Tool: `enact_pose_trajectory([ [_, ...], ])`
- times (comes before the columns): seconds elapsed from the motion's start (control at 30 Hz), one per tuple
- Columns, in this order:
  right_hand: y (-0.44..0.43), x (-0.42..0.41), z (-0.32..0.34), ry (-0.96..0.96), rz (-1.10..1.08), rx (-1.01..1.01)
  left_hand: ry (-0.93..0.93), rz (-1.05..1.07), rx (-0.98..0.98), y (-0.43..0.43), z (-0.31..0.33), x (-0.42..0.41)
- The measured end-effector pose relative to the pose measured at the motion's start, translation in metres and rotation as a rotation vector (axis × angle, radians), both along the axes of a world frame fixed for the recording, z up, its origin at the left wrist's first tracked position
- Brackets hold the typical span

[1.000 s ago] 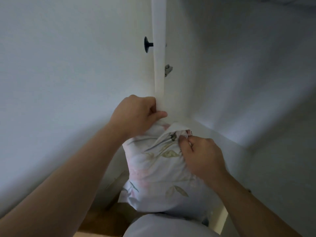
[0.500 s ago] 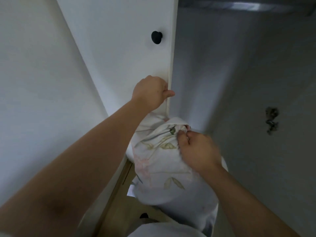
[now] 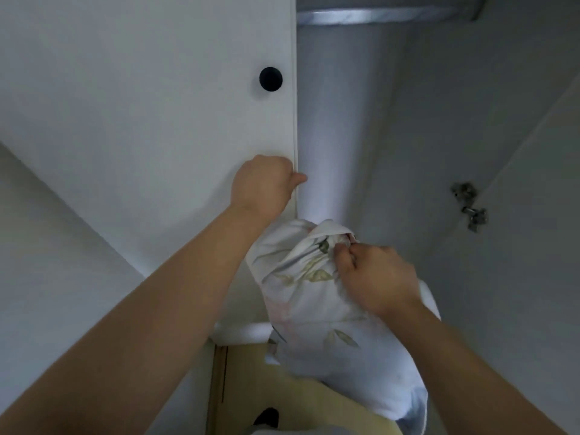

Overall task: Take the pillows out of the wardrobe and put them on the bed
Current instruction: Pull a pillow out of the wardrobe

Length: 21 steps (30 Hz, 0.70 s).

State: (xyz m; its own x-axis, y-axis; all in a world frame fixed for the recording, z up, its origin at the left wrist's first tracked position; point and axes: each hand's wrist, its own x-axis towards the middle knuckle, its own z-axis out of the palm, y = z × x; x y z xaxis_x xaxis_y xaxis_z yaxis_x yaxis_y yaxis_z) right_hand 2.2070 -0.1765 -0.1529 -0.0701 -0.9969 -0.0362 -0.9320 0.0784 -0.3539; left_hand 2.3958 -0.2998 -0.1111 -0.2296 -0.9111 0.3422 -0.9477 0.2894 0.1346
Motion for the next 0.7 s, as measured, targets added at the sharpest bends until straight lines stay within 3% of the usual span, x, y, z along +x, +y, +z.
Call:
enact_pose_trajectory([
  [0.33,0.02,0.032,-0.005,-0.07,-0.34,0.021,-0.108,-0.265,-0.007,0.002,0.013,0.005],
  [0.6,0.105,-0.002,-0.001,-0.06,-0.66,0.011,0.023,-1.096,0.054,0.081,0.036,-0.116],
  [0.7,0.148,-0.017,0.002,-0.045,-0.776,-0.015,-0.001,-1.414,-0.057,0.113,0.03,-0.176],
])
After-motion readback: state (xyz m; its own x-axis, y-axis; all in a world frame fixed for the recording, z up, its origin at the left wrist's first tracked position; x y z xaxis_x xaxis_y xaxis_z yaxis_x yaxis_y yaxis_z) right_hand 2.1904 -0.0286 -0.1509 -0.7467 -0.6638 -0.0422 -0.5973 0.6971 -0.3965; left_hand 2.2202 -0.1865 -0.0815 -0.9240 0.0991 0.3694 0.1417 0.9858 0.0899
